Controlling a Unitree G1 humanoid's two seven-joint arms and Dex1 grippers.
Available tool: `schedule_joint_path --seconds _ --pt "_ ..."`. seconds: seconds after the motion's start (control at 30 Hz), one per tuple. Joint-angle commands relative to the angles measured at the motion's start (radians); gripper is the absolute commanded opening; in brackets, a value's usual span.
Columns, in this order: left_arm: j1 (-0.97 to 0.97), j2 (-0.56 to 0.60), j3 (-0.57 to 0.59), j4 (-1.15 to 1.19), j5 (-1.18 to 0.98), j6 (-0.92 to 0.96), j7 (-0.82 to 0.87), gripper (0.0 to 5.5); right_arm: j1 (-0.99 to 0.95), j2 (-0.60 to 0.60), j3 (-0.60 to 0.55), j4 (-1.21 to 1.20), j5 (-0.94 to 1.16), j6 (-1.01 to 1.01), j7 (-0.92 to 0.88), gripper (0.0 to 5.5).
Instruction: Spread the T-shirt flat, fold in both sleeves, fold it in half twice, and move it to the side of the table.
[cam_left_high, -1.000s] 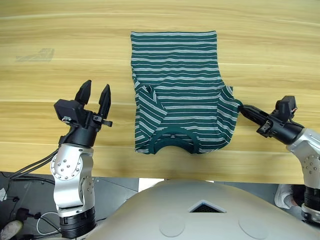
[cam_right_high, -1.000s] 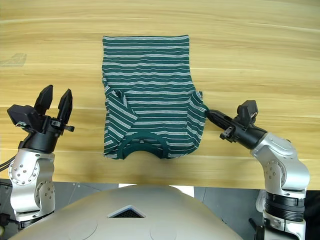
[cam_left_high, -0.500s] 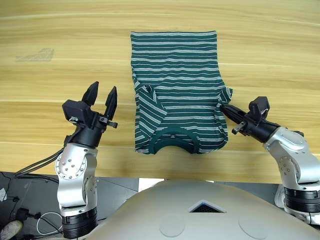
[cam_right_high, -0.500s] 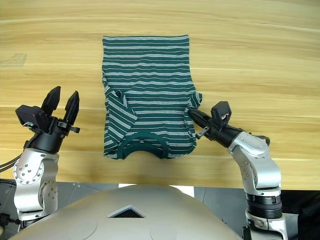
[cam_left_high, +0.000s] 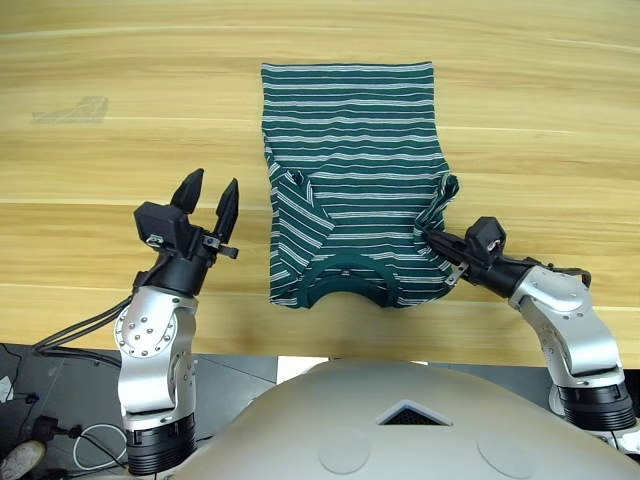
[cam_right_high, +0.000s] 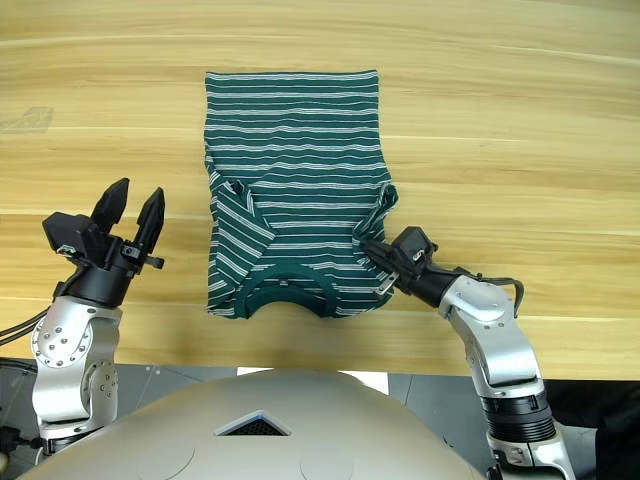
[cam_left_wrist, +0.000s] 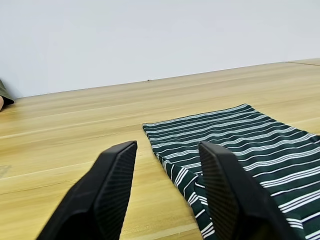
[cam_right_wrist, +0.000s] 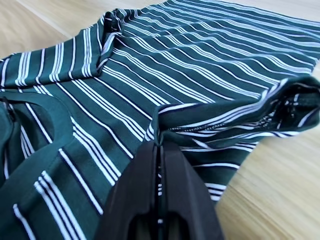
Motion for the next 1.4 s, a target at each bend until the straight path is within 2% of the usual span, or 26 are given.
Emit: schedule_joint_path --seconds 0.03,0.27,0.67,0.73,0.87,0.93,1.1,1.17,1.23,1.33,1.4 --pt "-0.012 0.004 -0.010 0.013 0.017 -0.007 -0.002 2.31 -0.013 0.001 -0.003 0.014 -0.009 -0.020 -0.001 0.06" --pt "-0.012 0.002 -0.026 0.016 0.023 -0.009 -0.001 2.31 0.008 -0.002 -0.006 -0.026 0.086 -0.010 0.075 0.06" --pt "0.001 0.000 -0.065 0.002 0.042 0.000 0.000 2.31 0.036 -0.011 0.038 0.025 -0.036 -0.085 0.037 0.06" --pt "0.002 -0.002 -0.071 0.004 0.047 -0.001 0.002 2.31 0.038 -0.014 0.032 0.017 -0.003 -0.078 0.063 0.33" --pt "-0.003 -0.003 -0.077 0.003 0.047 0.000 0.005 2.31 0.115 -0.073 0.002 -0.143 0.341 0.093 0.267 1.05" --pt "-0.012 0.003 -0.069 -0.001 0.040 0.003 0.002 2.31 0.152 -0.112 -0.006 -0.195 0.440 0.120 0.351 1.46" --pt "-0.044 0.053 0.001 -0.004 0.011 0.010 -0.029 2.31 0.106 -0.112 -0.081 -0.154 0.500 0.114 0.356 2.34" --pt "-0.046 0.108 0.050 0.003 0.023 0.008 -0.058 2.31 0.034 -0.086 -0.142 -0.090 0.414 0.022 0.286 2.66" --pt "-0.051 0.174 0.102 0.019 0.040 -0.003 -0.099 2.31 -0.045 -0.050 -0.230 0.005 0.265 -0.151 0.170 2.98" --pt "0.022 0.310 0.200 0.074 0.107 -0.143 -0.227 2.31 -0.103 -0.121 -0.385 0.161 0.106 -0.384 0.127 3.03" --pt "0.078 0.362 0.236 0.103 0.173 -0.245 -0.275 2.31 -0.122 -0.148 -0.417 0.243 -0.004 -0.548 0.110 3.03"
